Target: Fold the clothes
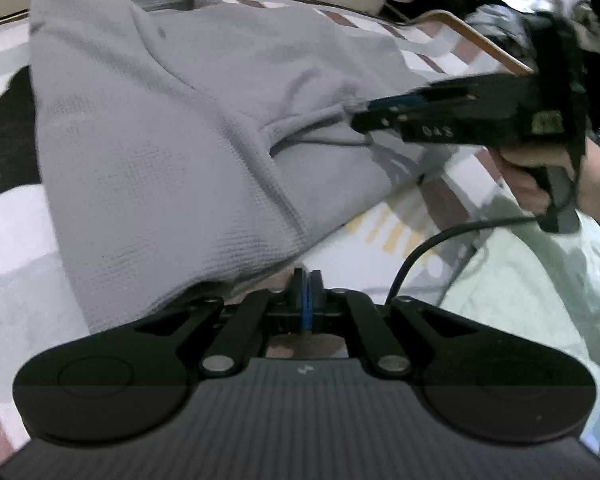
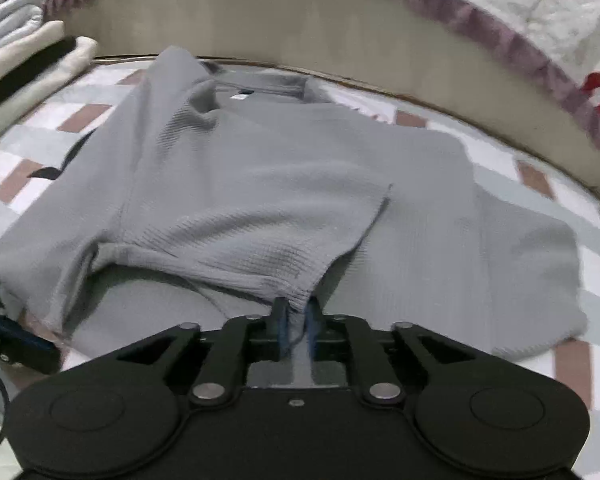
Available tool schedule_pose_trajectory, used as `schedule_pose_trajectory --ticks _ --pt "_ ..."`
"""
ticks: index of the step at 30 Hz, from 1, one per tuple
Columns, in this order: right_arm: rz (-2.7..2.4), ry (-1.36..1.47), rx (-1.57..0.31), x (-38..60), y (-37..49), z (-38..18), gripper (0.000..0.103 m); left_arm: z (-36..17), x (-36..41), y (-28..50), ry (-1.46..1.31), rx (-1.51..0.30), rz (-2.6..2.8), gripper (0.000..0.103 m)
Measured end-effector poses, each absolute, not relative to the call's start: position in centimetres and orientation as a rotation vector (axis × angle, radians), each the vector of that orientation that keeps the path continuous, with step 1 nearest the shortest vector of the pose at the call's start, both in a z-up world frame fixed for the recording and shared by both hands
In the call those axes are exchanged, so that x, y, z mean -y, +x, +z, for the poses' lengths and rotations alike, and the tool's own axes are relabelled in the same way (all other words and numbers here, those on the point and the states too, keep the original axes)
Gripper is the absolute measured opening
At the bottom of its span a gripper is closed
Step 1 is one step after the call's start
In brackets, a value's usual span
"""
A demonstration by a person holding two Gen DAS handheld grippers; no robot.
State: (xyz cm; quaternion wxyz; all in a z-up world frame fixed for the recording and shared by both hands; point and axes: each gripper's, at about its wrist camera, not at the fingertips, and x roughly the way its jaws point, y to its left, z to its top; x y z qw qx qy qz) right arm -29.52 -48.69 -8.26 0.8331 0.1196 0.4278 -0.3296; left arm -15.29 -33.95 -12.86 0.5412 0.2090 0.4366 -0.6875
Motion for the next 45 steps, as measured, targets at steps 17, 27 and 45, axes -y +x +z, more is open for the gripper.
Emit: schedule_pose_trajectory --ticks 17,27,45 --pt "-0.389 0.395 -0.670 43.9 -25.3 -5.9 0.035 -11.8 32.9 -9.9 0.430 -1.003 -1.411 0.037" --pt "-0.366 0.349 -0.767 42.2 -24.7 -9.5 0.028 -11.7 32.1 -10.9 0.515 -0.951 -1.409 0.039" --pt "-0.578 0.465 -0.702 43.8 -32.9 -5.5 0.040 -5.5 33.4 -15.5 0.408 -0.796 -1.547 0.043"
